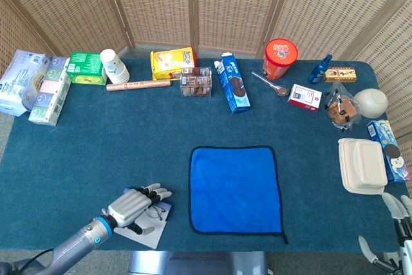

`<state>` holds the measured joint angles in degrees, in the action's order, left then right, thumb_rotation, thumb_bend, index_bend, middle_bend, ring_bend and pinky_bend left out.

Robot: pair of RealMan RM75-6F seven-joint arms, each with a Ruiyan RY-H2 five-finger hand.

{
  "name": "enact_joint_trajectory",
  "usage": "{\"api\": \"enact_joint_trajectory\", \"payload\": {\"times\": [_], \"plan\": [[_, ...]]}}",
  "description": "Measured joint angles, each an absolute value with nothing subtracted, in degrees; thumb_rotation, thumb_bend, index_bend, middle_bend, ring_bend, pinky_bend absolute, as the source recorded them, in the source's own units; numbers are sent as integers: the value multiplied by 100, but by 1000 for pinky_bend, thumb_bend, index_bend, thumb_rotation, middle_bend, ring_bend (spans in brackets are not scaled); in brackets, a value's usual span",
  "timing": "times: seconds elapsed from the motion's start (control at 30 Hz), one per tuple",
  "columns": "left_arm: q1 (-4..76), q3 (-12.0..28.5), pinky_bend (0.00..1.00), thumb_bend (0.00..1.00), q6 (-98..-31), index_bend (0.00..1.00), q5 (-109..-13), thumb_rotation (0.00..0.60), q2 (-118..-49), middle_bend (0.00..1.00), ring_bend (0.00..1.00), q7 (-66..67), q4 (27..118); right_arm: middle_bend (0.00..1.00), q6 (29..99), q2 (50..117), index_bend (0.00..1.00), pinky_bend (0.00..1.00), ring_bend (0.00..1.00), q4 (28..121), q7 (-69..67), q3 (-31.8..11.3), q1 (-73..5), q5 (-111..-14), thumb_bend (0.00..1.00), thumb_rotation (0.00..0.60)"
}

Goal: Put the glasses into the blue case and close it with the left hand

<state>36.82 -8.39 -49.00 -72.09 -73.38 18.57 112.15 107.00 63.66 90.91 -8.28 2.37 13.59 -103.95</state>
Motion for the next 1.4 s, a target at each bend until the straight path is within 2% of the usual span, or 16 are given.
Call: {"api": "enact_joint_trajectory", "payload": {"times": [0.63, 1.1, 1.27, 1.4], "plan": [[3239, -1225, 204, 257, -5115, 11, -7577, 467, -7241, 92, 0, 1687, 11322, 126, 10584, 6443, 61, 116, 0, 9081, -541, 276, 1231, -10511, 331, 342], [3022, -1263, 200, 257, -5341, 0, -7733, 469, -7175, 69, 0, 1796, 11416, 126, 10624, 6524, 58, 116, 0, 8859, -728, 296, 1188, -10492, 332, 342], [2851, -1240, 176, 256, -5697, 0, -7797, 467, -7189, 56, 0, 1949, 11408, 126, 10607, 6525, 58, 116, 0, 8823, -781, 290, 1136, -10500, 331, 341], [2560, -1239, 135, 256, -6320, 0, -8085, 463, -7254, 53, 0, 2136, 11379, 126, 10565, 6529, 58, 116, 0, 8811, -819, 281, 1071, -10521, 332, 341]]}}
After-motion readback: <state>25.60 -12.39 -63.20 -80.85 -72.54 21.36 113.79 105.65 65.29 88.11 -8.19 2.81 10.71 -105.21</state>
